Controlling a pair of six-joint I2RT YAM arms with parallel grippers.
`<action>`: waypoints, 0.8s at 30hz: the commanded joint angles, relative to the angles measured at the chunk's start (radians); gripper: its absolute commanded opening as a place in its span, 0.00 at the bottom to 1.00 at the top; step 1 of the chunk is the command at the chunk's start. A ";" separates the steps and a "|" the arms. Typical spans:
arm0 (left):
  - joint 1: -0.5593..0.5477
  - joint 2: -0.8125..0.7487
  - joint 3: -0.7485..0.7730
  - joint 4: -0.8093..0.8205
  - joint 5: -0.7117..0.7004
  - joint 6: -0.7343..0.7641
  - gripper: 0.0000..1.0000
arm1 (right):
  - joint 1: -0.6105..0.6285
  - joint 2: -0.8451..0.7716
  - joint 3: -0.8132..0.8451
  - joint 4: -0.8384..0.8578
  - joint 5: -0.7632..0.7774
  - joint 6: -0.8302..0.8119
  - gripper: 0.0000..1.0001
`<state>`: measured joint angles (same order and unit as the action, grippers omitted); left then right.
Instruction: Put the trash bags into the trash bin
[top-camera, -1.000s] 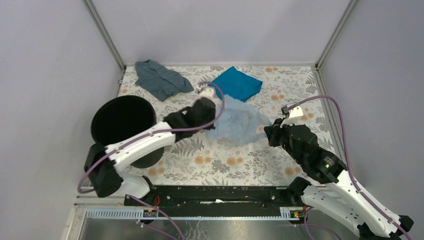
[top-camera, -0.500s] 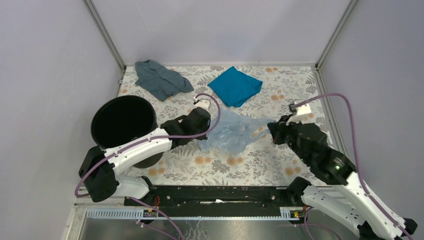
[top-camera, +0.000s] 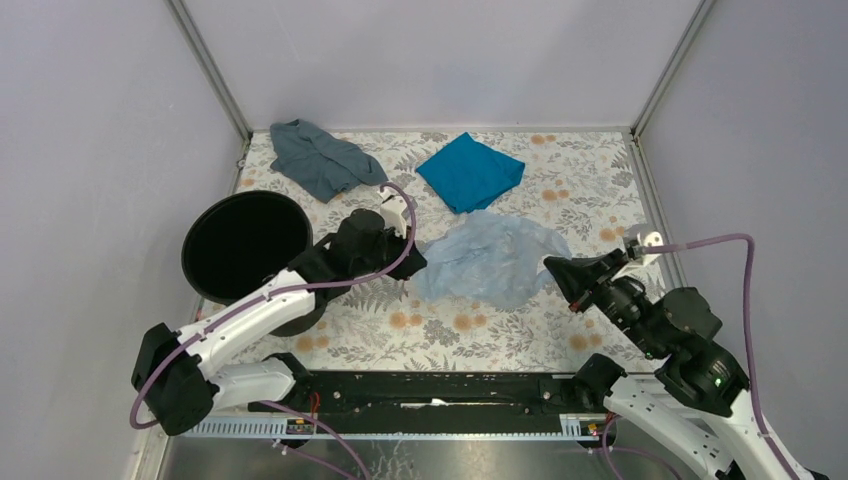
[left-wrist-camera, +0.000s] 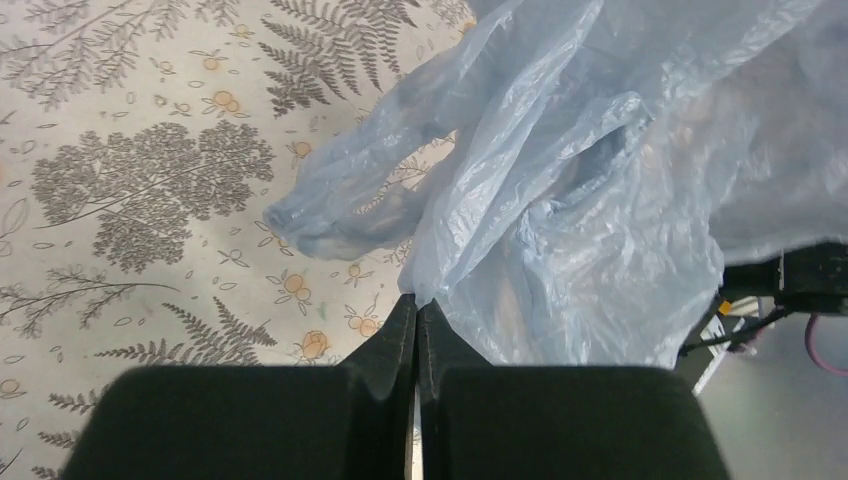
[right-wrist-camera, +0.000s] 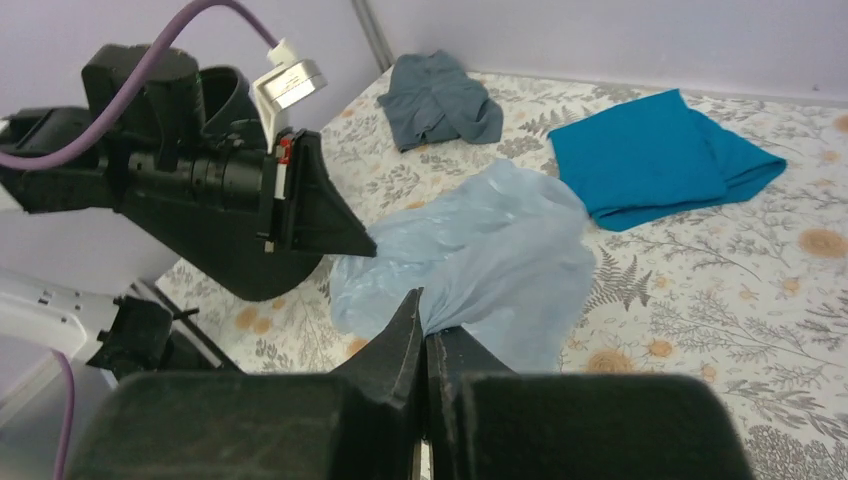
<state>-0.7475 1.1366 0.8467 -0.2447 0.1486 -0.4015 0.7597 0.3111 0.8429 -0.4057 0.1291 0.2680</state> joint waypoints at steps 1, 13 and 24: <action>0.001 0.012 0.033 0.041 0.041 0.025 0.00 | -0.002 0.051 0.089 0.003 -0.117 -0.075 0.01; -0.009 -0.046 0.196 -0.026 0.088 -0.055 0.87 | -0.003 0.246 0.377 -0.304 0.257 -0.064 0.00; -0.009 -0.084 0.119 0.006 0.046 -0.122 0.99 | -0.002 0.545 0.447 -0.332 0.075 -0.045 0.05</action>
<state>-0.7536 1.0813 1.0000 -0.2794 0.2272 -0.4896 0.7597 0.7494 1.3872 -0.8116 0.3801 0.1719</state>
